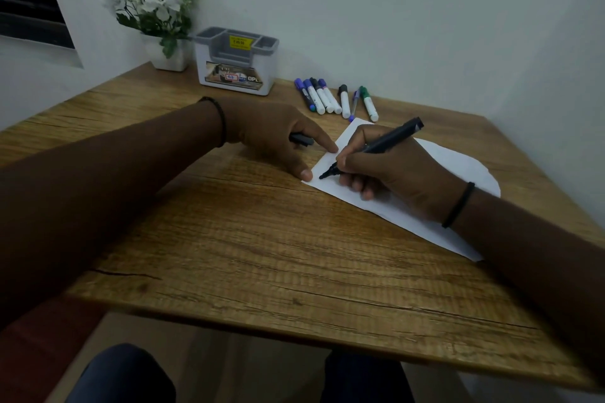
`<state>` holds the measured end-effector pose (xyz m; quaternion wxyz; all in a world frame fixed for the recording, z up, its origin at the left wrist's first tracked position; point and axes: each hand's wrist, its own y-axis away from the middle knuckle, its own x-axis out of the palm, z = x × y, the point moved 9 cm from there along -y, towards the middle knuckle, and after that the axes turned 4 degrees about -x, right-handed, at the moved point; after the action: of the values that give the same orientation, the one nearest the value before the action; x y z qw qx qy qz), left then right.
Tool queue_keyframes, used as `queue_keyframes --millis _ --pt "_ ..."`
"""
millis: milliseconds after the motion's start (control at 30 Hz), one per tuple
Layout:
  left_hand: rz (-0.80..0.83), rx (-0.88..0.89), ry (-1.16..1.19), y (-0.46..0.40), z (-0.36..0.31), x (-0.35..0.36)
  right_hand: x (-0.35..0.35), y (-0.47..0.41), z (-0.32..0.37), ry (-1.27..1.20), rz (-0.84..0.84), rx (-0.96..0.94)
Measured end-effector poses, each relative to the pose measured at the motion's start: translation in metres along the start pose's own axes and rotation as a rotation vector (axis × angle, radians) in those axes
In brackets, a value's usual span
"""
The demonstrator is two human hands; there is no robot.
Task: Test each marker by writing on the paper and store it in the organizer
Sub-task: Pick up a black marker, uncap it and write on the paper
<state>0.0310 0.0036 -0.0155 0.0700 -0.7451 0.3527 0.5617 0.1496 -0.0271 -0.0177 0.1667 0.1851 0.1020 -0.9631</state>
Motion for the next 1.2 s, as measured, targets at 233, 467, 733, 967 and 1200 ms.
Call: queue_keyframes --millis 233,467,733,967,1200 --pt "-0.028 0.02 0.01 -0.0007 -0.0029 -0.0029 -0.0032 -0.0004 -0.0026 -0.04 -0.019 0.028" --pt "-0.004 0.023 -0.008 0.0006 -0.0002 -0.0003 -0.0012 0.0002 -0.0002 -0.05 -0.016 0.018" --pt "-0.002 0.025 -0.015 0.0 -0.0021 -0.0007 -0.0017 0.0008 -0.0002 -0.045 -0.017 0.012" --pt "-0.01 0.021 -0.024 -0.0047 0.003 -0.0008 -0.0004 0.0006 -0.0008 -0.056 -0.005 0.011" --pt "0.0 0.002 -0.038 -0.0003 -0.0018 -0.0005 -0.0018 -0.0005 -0.002 -0.004 -0.023 0.004"
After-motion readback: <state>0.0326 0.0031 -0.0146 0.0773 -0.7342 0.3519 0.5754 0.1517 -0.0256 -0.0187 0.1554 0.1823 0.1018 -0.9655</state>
